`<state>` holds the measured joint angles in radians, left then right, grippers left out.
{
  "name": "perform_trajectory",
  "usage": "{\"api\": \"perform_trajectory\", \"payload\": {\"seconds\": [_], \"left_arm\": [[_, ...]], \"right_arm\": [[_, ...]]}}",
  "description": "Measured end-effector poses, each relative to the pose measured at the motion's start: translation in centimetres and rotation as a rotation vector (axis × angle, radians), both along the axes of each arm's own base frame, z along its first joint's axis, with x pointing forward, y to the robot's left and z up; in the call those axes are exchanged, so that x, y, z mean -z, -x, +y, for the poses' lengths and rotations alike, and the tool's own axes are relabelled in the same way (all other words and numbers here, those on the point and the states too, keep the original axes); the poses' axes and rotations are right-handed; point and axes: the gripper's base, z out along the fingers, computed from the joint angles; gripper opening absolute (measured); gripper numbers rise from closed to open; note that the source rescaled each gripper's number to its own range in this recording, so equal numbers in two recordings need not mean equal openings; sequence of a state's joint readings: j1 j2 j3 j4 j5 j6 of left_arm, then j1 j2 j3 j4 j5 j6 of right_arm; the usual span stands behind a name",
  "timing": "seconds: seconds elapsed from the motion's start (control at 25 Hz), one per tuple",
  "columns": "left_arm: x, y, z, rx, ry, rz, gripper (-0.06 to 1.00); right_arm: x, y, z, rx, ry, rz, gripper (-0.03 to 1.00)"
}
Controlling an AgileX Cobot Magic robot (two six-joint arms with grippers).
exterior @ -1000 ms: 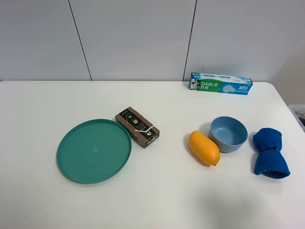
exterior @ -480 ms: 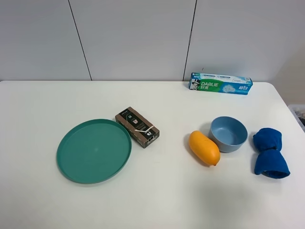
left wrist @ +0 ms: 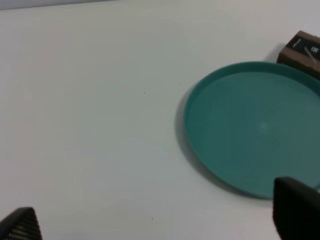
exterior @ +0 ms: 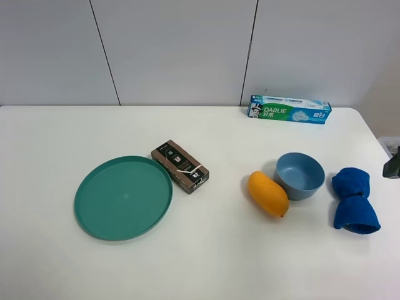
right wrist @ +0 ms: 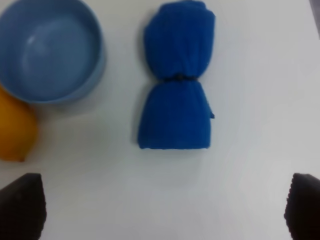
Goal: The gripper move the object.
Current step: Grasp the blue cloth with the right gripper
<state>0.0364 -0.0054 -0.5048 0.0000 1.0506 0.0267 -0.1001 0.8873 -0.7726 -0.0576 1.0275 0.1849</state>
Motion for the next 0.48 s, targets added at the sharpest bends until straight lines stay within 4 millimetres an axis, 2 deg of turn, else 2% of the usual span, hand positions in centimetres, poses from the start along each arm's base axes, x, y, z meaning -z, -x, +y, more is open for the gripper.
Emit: {"api": "perform_trajectory", "payload": {"seconds": [0.24,0.48], "left_arm": [[0.0,0.0,0.0,-0.001,0.001,0.000,1.00],[0.0,0.0,0.0,-0.001,0.001,0.000,1.00]], "right_arm": [[1.6,-1.7,-3.5,0.076,0.039,0.088,0.93],[5.1,-4.9,-4.5,-0.011,0.020,0.212,0.93]]}}
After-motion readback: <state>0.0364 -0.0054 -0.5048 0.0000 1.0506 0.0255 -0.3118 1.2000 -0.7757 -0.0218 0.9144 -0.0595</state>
